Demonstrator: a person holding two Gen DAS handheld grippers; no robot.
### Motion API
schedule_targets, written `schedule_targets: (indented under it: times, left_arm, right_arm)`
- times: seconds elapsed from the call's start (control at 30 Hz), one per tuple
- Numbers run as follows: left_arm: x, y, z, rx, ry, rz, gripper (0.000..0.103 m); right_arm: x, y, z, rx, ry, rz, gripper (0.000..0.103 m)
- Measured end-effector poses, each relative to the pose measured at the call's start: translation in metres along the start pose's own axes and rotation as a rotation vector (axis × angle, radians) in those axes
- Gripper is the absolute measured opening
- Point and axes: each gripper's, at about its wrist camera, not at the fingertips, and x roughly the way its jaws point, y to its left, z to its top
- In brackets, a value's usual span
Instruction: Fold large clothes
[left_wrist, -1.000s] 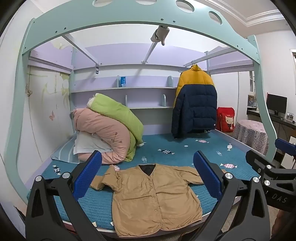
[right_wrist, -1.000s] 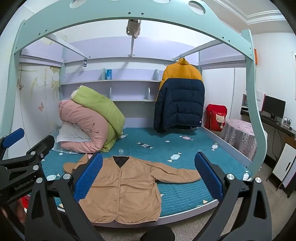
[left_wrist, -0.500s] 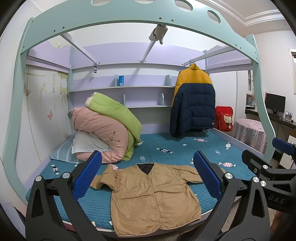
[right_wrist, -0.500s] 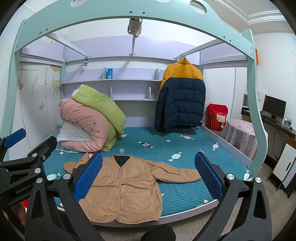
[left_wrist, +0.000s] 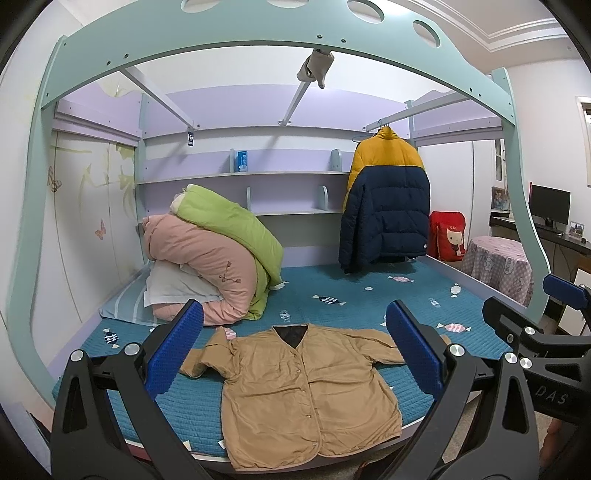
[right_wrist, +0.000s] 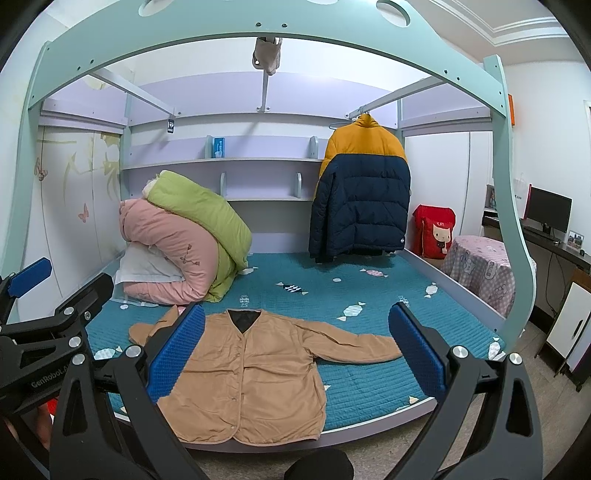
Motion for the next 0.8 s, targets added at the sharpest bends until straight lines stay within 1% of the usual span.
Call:
schedule_targets:
  times: [0.8]
  left_arm:
    - [-0.0002, -0.0014, 0.0003, 0.003, -0.002, 0.003, 0.098]
  right_arm:
    - [-0.0002, -0.0005, 0.0005, 0.008, -0.003, 0.0, 0.096]
